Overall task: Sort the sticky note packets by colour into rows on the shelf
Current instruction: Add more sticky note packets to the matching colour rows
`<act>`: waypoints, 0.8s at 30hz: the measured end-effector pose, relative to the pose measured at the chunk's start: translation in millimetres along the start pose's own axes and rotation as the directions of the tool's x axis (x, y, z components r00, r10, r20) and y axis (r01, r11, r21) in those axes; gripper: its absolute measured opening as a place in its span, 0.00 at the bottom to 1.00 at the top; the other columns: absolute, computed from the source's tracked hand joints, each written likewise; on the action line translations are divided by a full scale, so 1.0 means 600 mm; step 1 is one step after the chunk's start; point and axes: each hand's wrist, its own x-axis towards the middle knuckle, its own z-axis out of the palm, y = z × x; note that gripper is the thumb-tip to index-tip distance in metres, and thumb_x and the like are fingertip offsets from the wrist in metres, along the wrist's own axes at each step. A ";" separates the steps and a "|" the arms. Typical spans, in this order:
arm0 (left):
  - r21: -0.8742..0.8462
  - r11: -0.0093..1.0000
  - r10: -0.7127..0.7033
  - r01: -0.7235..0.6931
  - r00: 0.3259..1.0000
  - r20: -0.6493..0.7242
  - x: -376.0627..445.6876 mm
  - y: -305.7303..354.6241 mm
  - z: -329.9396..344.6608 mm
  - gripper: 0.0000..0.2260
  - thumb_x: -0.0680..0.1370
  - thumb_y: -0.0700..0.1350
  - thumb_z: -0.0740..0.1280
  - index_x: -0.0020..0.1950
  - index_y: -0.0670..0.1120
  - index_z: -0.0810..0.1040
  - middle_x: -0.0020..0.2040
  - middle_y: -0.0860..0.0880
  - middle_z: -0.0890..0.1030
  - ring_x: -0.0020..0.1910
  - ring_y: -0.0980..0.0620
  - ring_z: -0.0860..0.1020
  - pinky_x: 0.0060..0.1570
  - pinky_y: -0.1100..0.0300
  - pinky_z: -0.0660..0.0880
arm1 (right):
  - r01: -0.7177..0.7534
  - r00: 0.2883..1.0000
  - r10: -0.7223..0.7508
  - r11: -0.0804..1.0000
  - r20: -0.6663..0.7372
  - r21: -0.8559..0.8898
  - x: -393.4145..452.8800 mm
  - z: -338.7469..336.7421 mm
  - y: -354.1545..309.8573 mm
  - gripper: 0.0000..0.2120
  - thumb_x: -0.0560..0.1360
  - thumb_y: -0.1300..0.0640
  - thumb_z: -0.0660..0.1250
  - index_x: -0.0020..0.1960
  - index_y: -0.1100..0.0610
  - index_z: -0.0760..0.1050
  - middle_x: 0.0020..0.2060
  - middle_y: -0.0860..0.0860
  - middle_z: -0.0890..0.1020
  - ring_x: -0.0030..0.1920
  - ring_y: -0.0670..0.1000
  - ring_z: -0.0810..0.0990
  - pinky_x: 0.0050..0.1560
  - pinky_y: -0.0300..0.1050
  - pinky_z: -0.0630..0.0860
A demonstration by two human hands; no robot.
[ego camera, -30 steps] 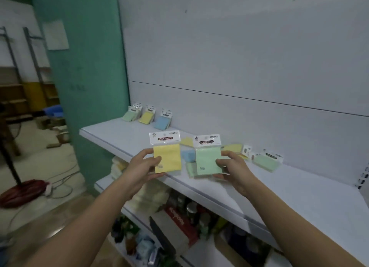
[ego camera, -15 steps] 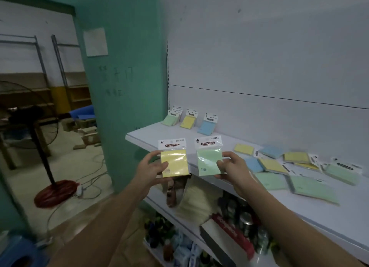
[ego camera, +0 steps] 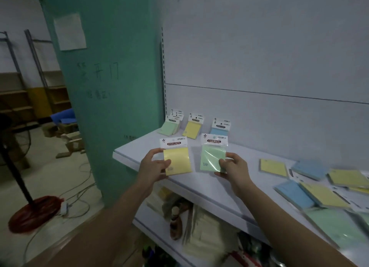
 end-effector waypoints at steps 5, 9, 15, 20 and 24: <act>0.060 0.998 0.025 -0.022 0.999 -0.047 0.149 0.033 -0.013 0.16 0.74 0.34 0.70 0.56 0.51 0.76 0.49 0.44 0.82 0.43 0.45 0.82 0.34 0.58 0.77 | -0.021 0.999 0.024 0.997 -0.042 0.071 0.107 0.068 0.021 0.10 0.76 0.70 0.60 0.56 0.64 0.73 0.47 0.60 0.80 0.38 0.53 0.84 0.29 0.42 0.81; 0.121 0.992 0.041 -0.039 0.999 -0.013 0.227 0.027 -0.012 0.15 0.73 0.33 0.70 0.51 0.52 0.77 0.48 0.41 0.82 0.38 0.47 0.82 0.41 0.53 0.80 | -0.071 0.987 0.091 0.987 -0.135 0.145 0.169 0.088 0.037 0.09 0.76 0.70 0.59 0.55 0.64 0.72 0.52 0.62 0.79 0.45 0.60 0.83 0.42 0.55 0.82; 0.168 0.983 0.057 -0.067 0.996 0.063 0.338 0.013 0.013 0.17 0.71 0.31 0.71 0.56 0.46 0.78 0.41 0.43 0.81 0.38 0.46 0.80 0.51 0.44 0.78 | -0.039 0.969 0.093 0.972 -0.229 0.231 0.221 0.136 0.042 0.11 0.76 0.70 0.60 0.56 0.62 0.73 0.51 0.60 0.80 0.45 0.57 0.83 0.31 0.44 0.80; 0.287 0.950 0.080 -0.122 0.985 0.154 0.427 -0.026 0.056 0.17 0.71 0.35 0.72 0.58 0.47 0.78 0.51 0.43 0.82 0.45 0.48 0.81 0.42 0.58 0.77 | 0.093 0.943 -0.033 0.982 -0.331 0.166 0.239 0.166 0.052 0.10 0.76 0.69 0.61 0.52 0.58 0.76 0.45 0.56 0.80 0.41 0.51 0.83 0.29 0.40 0.78; 0.378 0.895 0.151 -0.238 0.957 0.246 0.492 -0.034 0.090 0.17 0.70 0.35 0.73 0.57 0.44 0.78 0.52 0.45 0.84 0.47 0.48 0.81 0.50 0.56 0.77 | 0.134 0.914 -0.135 0.991 -0.383 -0.031 0.258 0.169 0.050 0.10 0.76 0.67 0.63 0.49 0.53 0.77 0.43 0.53 0.79 0.42 0.49 0.82 0.30 0.40 0.78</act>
